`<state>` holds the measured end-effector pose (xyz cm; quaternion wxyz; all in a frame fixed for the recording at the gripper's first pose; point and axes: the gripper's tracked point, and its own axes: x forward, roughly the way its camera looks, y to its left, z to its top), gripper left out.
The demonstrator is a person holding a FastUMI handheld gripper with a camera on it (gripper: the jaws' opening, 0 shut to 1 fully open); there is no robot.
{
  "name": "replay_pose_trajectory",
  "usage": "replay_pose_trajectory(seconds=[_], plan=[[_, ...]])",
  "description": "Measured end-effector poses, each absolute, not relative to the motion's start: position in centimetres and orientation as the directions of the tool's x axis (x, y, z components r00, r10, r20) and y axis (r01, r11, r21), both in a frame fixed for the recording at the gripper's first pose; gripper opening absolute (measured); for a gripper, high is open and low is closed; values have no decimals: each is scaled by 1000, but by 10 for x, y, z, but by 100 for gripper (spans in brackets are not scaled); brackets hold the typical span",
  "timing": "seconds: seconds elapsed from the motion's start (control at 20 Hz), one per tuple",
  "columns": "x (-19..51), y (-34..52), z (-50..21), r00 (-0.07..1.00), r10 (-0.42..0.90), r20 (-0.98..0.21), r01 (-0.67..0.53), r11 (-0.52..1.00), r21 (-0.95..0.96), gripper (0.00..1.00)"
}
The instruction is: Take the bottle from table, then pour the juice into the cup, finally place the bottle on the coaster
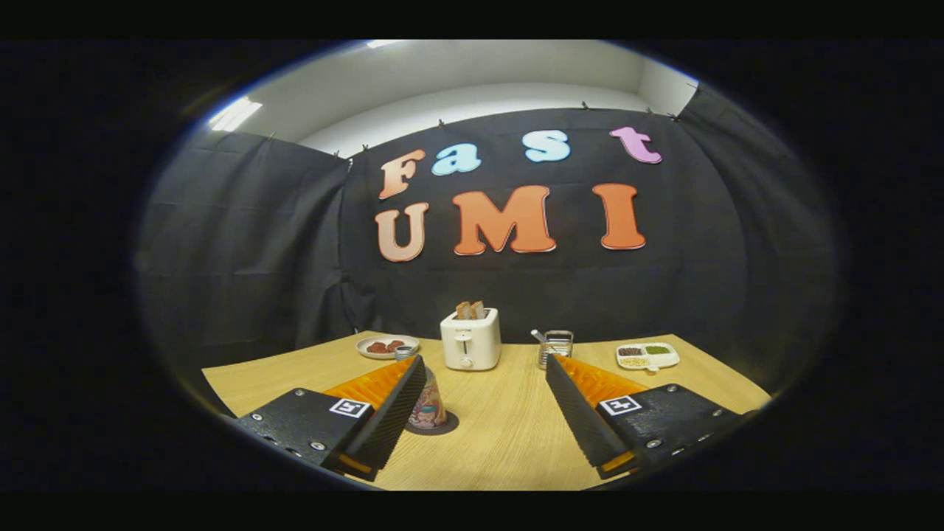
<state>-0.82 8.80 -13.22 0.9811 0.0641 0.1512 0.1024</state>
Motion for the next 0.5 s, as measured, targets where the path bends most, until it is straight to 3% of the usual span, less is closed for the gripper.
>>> replay_pose_trajectory(seconds=[0.5], plan=[[-9,46,-66,989,83,-121,-67,989,130,97]])
